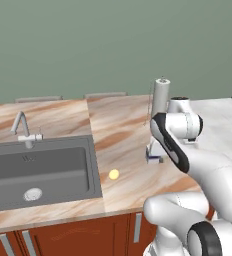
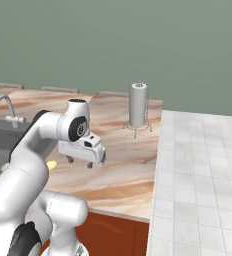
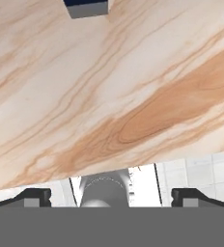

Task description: Gather the eggs and milk located in the vicinity of the sink area and place them right next to the bowl.

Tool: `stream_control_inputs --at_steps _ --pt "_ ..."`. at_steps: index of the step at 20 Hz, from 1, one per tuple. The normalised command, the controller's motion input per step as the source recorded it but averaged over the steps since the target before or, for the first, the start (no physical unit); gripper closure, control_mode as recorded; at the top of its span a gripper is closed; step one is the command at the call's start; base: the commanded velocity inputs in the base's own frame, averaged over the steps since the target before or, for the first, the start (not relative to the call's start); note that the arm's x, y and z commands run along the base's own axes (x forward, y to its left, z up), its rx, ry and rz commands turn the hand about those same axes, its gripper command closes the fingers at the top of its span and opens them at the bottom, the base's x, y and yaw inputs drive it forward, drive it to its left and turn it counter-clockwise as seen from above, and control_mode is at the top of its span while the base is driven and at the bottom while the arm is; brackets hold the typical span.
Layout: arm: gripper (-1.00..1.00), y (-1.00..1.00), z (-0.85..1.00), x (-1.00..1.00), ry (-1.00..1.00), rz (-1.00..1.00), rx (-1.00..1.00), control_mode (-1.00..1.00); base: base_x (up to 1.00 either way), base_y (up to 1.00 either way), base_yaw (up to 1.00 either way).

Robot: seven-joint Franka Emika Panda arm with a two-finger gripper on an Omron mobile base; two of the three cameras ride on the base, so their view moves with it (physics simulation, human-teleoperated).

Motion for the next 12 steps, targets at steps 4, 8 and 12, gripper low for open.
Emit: stream_control_inputs --at_steps 4,8,12 --pt "-1.0 0.01 0.0 0.34 0.0 0.0 0.0 -1.0 0.0 0.0 0.0" --pt "-1.0 0.0 0.0 0.48 0.0 0.01 0.0 -1.0 0.0 0.0 0.0" --pt "-1.0 -0.02 0.0 0.82 0.04 0.1 0.0 -1.0 0.0 0.0 0.0"
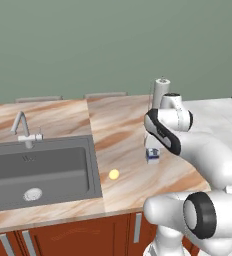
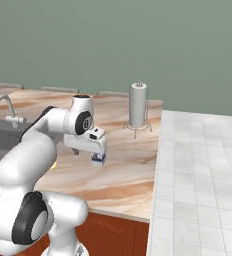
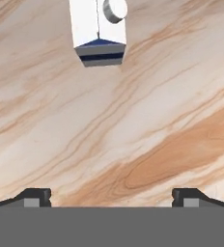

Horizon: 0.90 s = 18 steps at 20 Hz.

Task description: Gather the eggs and milk located in the vicinity of the sink area and place them right next to the bowl.

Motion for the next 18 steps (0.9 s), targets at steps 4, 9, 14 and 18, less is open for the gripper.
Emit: stream_control_inputs --at_steps 4,9,14,18 --pt "-1.0 -0.11 0.01 0.63 0.0 0.1 0.01 -1.0 0.0 0.0 0.0" --pt "-1.0 -0.15 0.0 0.59 0.0 0.06 0.0 -1.0 0.0 0.0 0.0" --pt "-1.0 -0.05 -0.06 0.3 -0.02 0.0 0.0 -1.0 0.0 0.0 0.0" --pt "-1.0 0.0 -0.17 0.15 -0.15 0.0 0.0 -1.0 0.0 0.0 0.0"
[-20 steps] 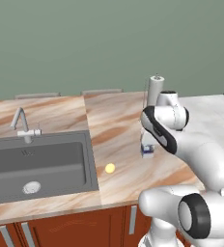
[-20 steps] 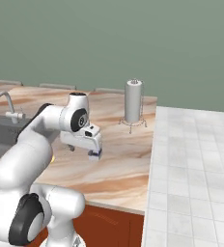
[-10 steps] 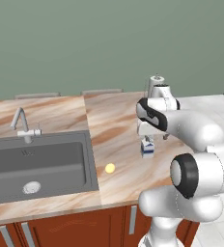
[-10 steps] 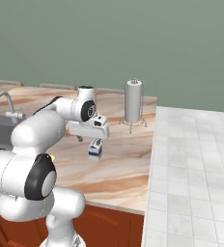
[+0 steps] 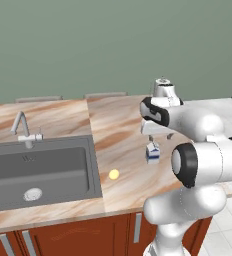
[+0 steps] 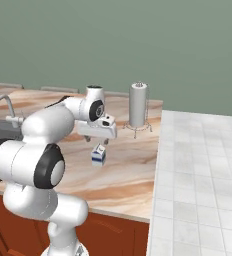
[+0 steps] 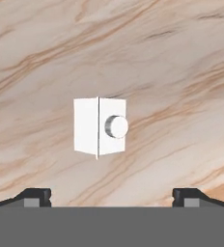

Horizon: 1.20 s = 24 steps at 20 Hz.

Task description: Gather the eggs and milk located in the vicinity of the sink area and place them right next to the bowl.

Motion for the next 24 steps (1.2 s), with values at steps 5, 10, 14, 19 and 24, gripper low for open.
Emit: stream_control_inputs --at_steps 5,10,14,19,24 --pt "-1.0 0.0 -0.4 0.15 -0.21 0.0 0.0 -1.0 0.0 0.0 0.0" --pt "-1.0 0.0 -0.32 0.28 -0.14 0.0 0.0 -1.0 0.0 0.0 0.0" --pt "-1.0 0.01 -0.01 0.43 0.08 0.0 0.0 -1.0 0.0 0.0 0.0" --pt "-1.0 0.0 0.0 0.32 0.15 0.0 0.0 -1.0 0.0 0.0 0.0" --pt "-1.0 0.0 -0.01 0.15 0.15 0.0 0.0 -1.0 0.0 0.0 0.0"
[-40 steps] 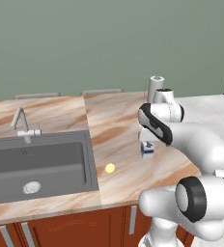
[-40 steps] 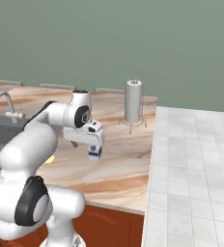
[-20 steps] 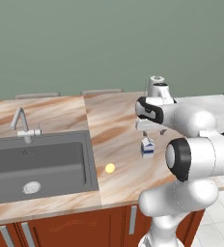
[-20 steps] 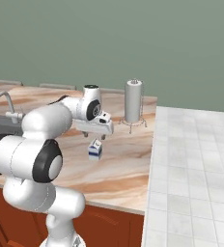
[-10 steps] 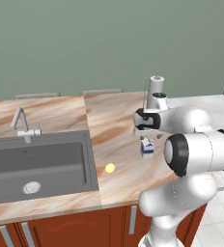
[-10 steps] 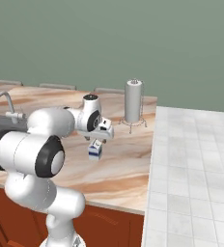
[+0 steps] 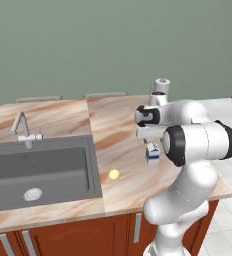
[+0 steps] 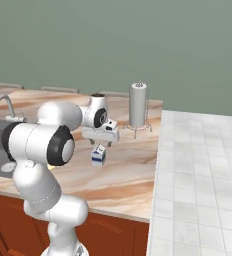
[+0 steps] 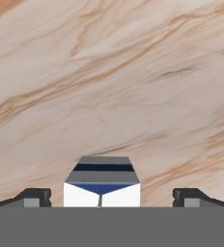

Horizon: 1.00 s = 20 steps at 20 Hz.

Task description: Gather the eggs and milk located in the vicinity of the sink area and place them right next to the bowl.

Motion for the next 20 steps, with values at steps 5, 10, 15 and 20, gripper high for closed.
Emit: stream_control_inputs --at_steps 5,10,15,20 --pt "-1.0 0.0 -0.1 -0.01 0.05 -0.01 0.0 -1.0 0.0 0.0 0.0" --pt "-1.0 0.0 -0.13 -0.24 0.0 -0.04 0.0 -1.0 0.0 0.0 0.0" --pt "-1.0 0.02 -0.02 -0.29 -0.01 -0.02 0.0 -1.0 0.0 0.0 0.0" --pt "-1.0 0.05 0.0 -0.16 -0.04 -0.01 0.0 -1.0 0.0 0.0 0.0"
